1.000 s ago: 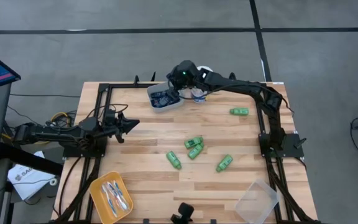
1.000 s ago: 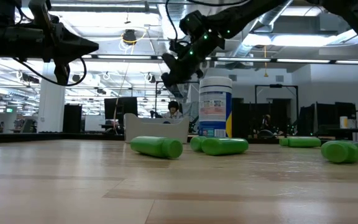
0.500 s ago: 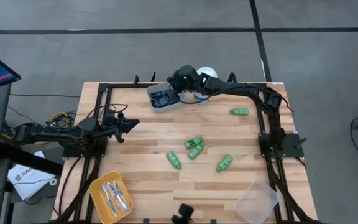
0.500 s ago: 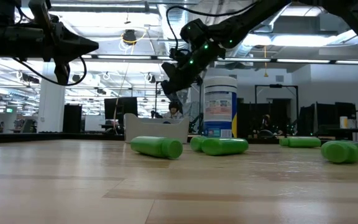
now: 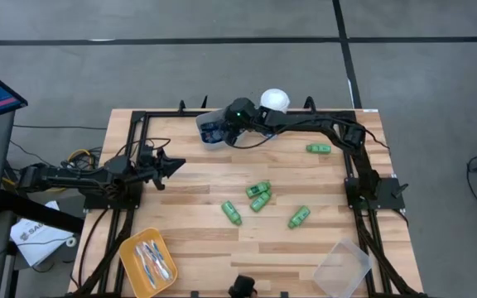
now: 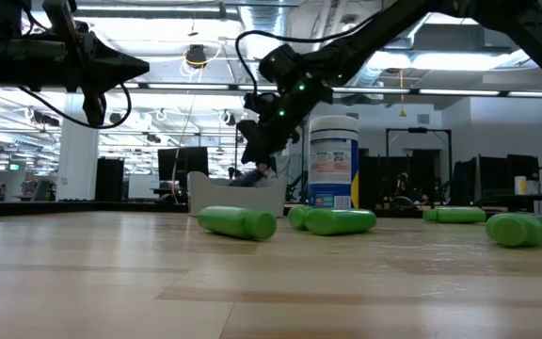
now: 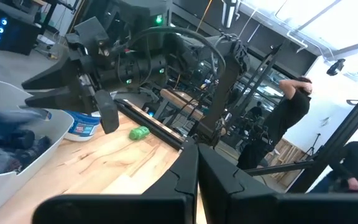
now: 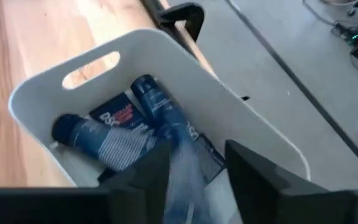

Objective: Pick & Place Travel size toiletries
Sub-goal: Put the dark blue shave cream into the gray bin, then put the green shampoo into the transparent bin

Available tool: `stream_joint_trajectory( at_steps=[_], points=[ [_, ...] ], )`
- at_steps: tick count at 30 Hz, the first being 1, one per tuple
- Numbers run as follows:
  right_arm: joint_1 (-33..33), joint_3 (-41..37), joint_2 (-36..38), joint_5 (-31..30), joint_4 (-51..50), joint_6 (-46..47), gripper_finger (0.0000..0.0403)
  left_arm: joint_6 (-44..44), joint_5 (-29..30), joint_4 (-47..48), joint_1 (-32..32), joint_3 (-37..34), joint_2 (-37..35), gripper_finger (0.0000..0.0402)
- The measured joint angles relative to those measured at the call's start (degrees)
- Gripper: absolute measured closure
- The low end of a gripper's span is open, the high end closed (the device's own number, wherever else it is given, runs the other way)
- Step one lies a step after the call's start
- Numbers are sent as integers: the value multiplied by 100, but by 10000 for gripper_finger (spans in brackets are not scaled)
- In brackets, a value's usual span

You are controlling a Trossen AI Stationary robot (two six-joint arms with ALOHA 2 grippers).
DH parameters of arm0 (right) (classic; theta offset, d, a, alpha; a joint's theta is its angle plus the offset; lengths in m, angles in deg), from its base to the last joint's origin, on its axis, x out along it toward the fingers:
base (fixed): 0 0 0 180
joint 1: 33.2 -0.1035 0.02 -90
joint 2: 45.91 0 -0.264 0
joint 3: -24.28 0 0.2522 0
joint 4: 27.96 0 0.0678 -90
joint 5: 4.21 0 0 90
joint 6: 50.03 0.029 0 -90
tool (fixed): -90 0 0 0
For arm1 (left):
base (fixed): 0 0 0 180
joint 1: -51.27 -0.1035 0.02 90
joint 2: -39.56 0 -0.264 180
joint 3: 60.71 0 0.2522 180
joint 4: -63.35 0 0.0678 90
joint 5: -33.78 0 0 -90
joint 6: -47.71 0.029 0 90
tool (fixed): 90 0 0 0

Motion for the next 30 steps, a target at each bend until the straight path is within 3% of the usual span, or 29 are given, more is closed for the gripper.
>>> stream_joint_trajectory(
  at_steps=[7,14,20,25,30],
  points=[
    [-135,318,457,-101,-771,-45,156,0,11,0,0,0,0,400],
    [-274,672,1851,-63,-2406,-241,148,0,11,-7,0,0,0,400],
    [214,622,2867,-66,-4196,-349,148,0,11,-30,0,0,0,400],
    [839,-311,3537,-72,-5136,-336,148,0,11,-35,0,0,0,400],
    [1389,-1987,3946,-68,-4751,-456,148,0,11,-37,0,0,0,400]
  ],
)
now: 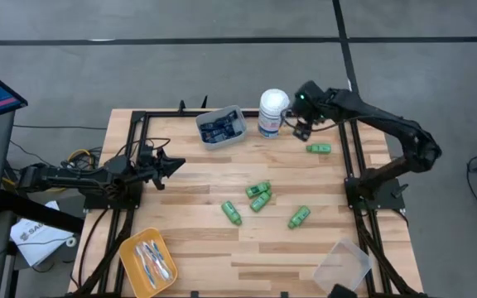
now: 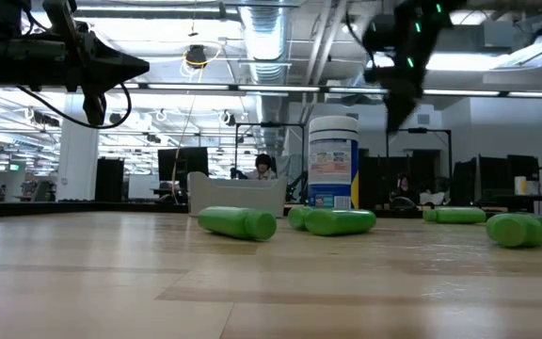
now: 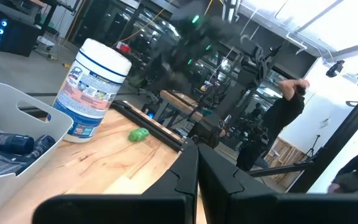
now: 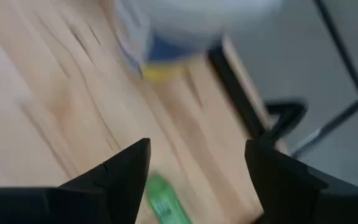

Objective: Pick & Place Travel size toiletries
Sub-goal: Put the green shampoo into the transparent bin

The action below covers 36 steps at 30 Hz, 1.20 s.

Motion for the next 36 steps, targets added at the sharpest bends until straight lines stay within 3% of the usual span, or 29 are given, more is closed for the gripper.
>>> stream_joint_trajectory(
  at_steps=[4,8,17,31,36],
  points=[
    [307,-968,-76,3,359,-221,148,0,0,-2,0,0,0,400],
    [493,-1322,-393,30,427,-492,148,0,-2,-2,0,0,0,400],
    [532,-1376,-966,317,430,-1058,148,0,-2,-10,0,0,0,400],
    [471,-1391,-1707,435,360,-1097,149,0,-4,-55,0,0,0,400],
    [454,-1389,-1795,423,362,-1096,175,0,-4,-59,0,0,0,400]
  ],
)
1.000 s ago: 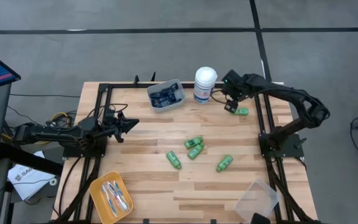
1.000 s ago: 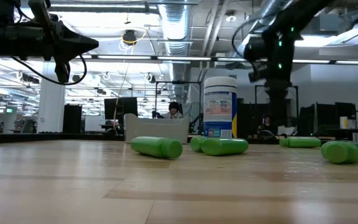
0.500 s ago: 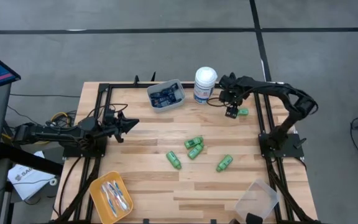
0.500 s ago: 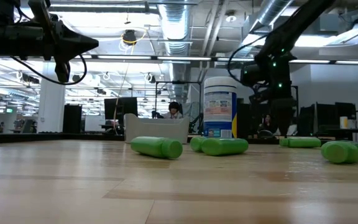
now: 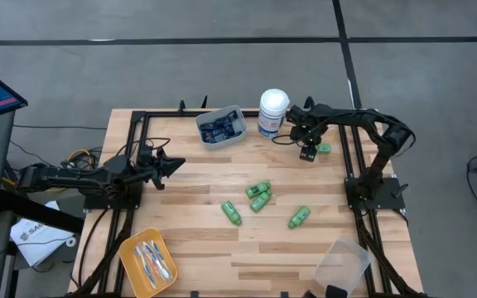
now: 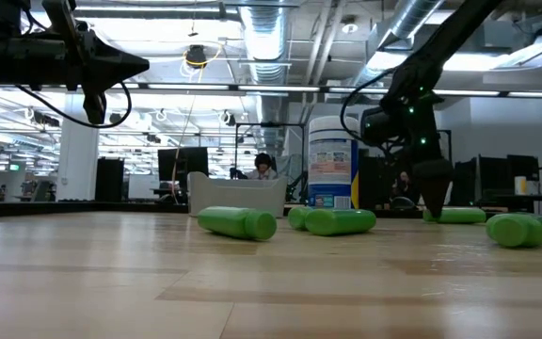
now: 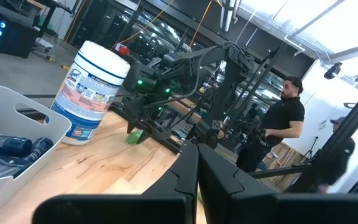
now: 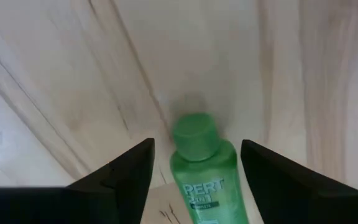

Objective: Pick & Place Travel size toiletries
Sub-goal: Put the green shampoo into the transparent bin

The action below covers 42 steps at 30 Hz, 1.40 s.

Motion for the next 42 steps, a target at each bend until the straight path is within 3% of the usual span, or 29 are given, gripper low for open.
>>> stream_joint_trajectory(
  at_steps=[13,22,29,35,38,42],
  points=[
    [-87,34,-27,-359,-81,-19,316,0,0,-33,0,-2,0,400],
    [-125,328,375,-198,-217,6,399,0,-9,-33,0,0,0,400],
    [19,407,849,-180,-711,10,336,0,-7,-41,0,0,0,400],
    [325,340,857,-202,-987,-74,206,0,4,-48,0,0,0,400],
    [255,304,853,-178,-750,802,145,0,4,-52,0,0,0,400],
    [211,373,853,-262,-720,3171,113,0,4,-61,0,0,0,400]
  ],
)
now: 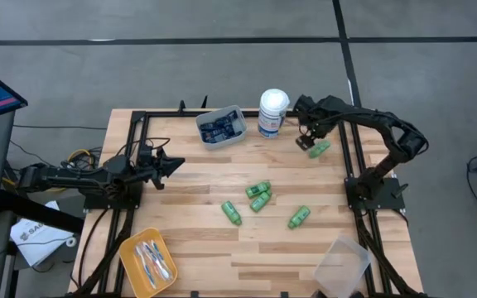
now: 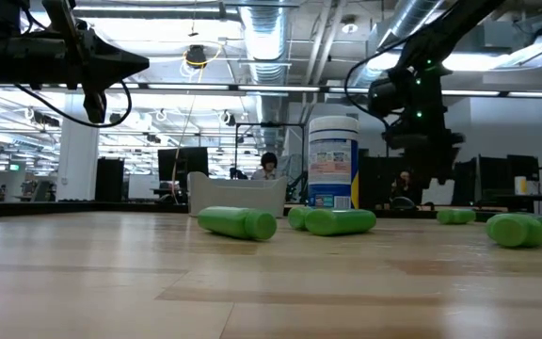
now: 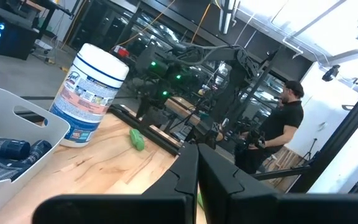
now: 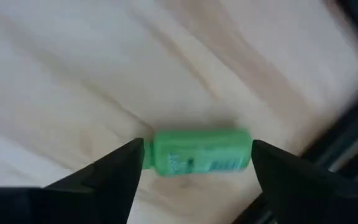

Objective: Pick & Place Travel size toiletries
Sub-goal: Put the green shampoo into the transparent bin

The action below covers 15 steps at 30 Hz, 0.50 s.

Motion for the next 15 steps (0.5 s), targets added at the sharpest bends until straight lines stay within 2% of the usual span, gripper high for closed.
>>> stream_joint_trajectory(
  at_steps=[3,5,11,15],
  points=[
    [-21,11,2,101,-308,1618,112,0,0,-10,0,0,0,400],
    [-79,9,2,201,-437,2201,115,0,0,-11,0,0,0,400],
    [-351,9,2,881,-276,3358,117,0,0,-23,0,0,0,400],
    [-653,9,2,897,-406,3798,117,0,0,-53,0,0,0,400]
  ],
)
